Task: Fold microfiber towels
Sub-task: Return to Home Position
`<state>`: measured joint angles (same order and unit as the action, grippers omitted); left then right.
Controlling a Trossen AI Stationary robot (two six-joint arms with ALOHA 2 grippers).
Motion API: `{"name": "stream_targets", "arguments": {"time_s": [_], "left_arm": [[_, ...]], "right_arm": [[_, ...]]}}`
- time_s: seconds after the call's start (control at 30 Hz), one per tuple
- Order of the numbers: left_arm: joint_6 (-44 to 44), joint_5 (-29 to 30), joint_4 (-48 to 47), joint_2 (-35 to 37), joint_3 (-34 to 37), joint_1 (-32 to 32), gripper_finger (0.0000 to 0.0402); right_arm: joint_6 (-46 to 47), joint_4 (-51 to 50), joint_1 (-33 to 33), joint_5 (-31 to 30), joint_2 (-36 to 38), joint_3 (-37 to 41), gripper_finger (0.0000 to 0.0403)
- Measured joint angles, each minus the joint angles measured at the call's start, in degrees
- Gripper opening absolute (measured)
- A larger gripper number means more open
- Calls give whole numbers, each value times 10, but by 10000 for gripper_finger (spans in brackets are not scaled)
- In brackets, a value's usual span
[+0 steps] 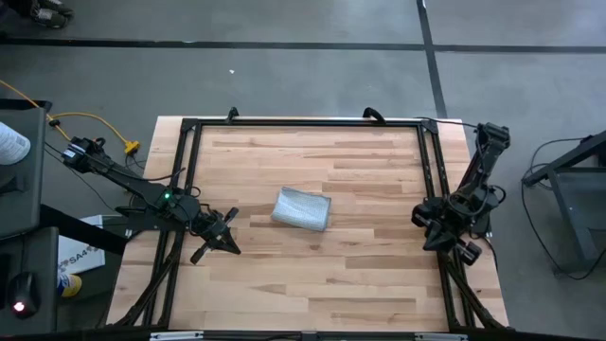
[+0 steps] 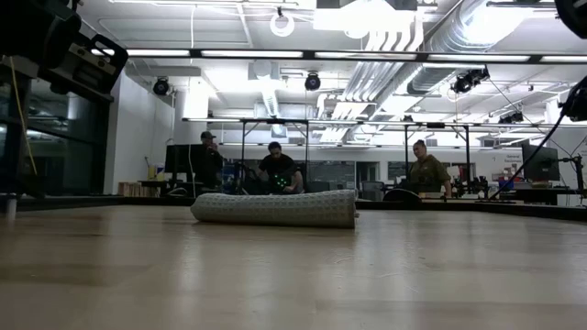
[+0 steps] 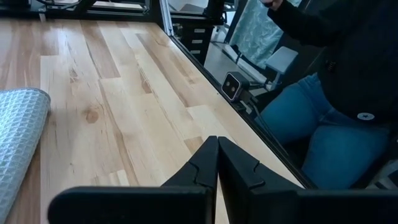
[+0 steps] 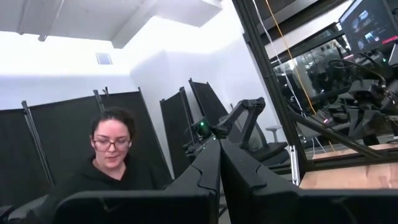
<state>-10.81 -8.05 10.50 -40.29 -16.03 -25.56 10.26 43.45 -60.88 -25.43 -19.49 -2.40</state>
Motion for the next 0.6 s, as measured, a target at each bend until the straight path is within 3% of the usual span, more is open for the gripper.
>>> {"name": "stream_targets", "arguments": {"time_s": [0.27, 0.6], "left_arm": [[0, 0, -1, 0, 0, 0, 10], [15, -4, -26, 0, 0, 0, 10]], "right_arm": [[1, -17, 0, 1, 28, 19, 2], [36, -139, 0, -1, 44, 19, 2]]}}
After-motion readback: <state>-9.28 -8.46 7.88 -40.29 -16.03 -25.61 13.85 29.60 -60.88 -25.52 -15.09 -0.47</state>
